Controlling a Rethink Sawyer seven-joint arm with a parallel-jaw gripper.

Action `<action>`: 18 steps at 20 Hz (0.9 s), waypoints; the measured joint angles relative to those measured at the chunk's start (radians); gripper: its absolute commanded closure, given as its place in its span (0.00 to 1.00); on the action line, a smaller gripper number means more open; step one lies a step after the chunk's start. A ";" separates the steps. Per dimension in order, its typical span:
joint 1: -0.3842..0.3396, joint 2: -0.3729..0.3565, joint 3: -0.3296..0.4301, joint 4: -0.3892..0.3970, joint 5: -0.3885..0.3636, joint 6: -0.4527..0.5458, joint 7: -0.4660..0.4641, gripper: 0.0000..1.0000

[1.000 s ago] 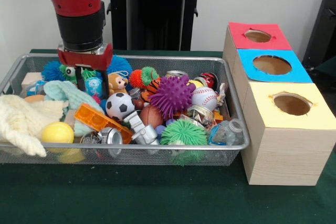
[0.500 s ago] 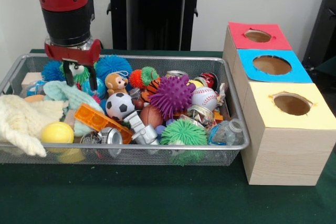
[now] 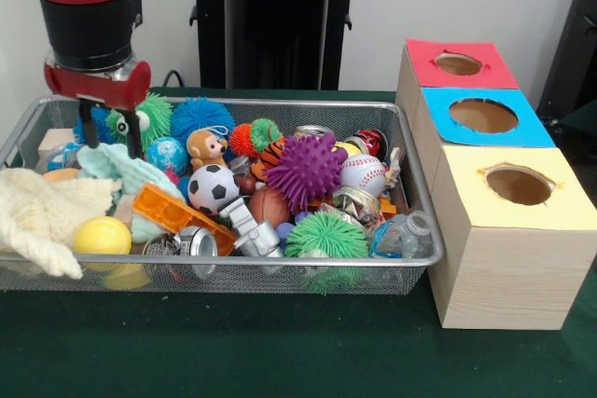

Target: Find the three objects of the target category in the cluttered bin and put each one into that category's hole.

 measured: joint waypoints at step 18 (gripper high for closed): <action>0.050 0.066 0.000 -0.101 -0.021 0.001 0.000 0.00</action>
